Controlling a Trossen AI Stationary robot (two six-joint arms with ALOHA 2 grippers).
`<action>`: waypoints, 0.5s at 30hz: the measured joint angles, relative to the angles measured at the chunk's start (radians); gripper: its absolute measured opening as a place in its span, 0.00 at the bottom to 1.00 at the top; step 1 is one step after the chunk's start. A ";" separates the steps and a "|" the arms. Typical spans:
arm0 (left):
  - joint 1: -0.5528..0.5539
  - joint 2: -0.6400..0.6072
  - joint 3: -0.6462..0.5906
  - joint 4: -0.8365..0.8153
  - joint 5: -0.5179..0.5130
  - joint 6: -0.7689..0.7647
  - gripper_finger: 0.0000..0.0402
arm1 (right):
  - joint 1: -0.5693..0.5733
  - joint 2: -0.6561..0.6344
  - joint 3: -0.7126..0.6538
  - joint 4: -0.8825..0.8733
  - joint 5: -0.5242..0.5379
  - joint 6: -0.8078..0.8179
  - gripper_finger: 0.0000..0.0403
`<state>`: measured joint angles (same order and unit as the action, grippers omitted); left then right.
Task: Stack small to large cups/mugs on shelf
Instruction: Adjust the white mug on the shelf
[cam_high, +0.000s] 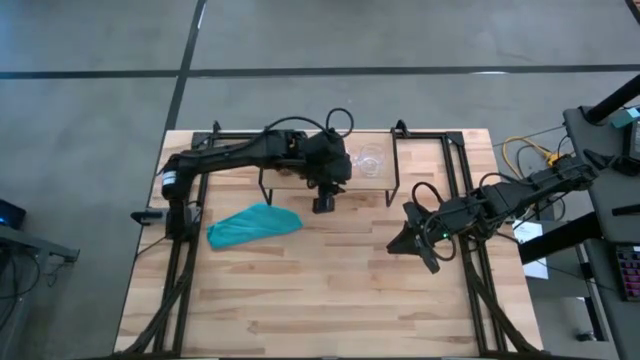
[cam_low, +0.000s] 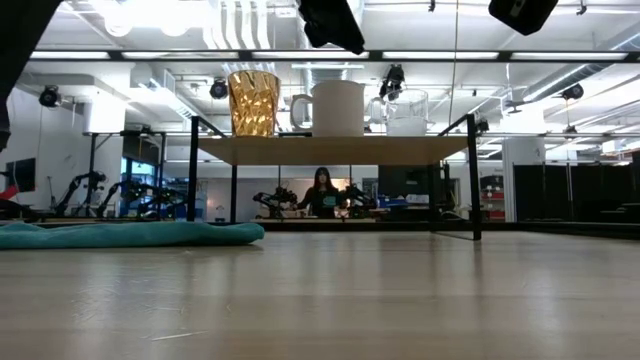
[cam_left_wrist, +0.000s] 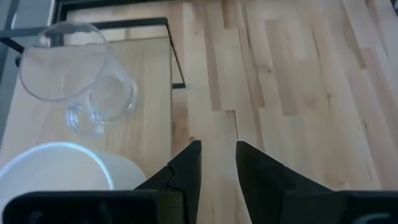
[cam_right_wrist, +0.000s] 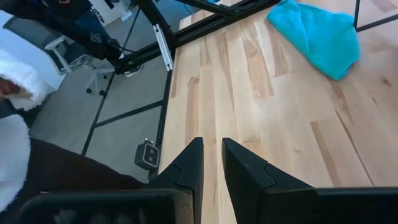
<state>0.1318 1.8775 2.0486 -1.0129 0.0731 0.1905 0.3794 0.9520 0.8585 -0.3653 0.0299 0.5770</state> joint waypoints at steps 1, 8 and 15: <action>0.000 0.002 0.000 0.008 0.000 0.000 0.21 | 0.000 0.000 0.000 0.000 0.000 0.000 0.13; 0.000 0.037 -0.010 0.036 -0.088 -0.025 0.21 | 0.000 0.000 0.000 -0.001 0.000 -0.001 0.13; -0.001 0.046 -0.012 0.044 -0.152 -0.027 0.21 | 0.000 0.000 0.000 -0.002 0.000 -0.001 0.13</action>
<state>0.1307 1.9240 2.0367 -0.9688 -0.0790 0.1633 0.3794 0.9520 0.8585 -0.3672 0.0296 0.5755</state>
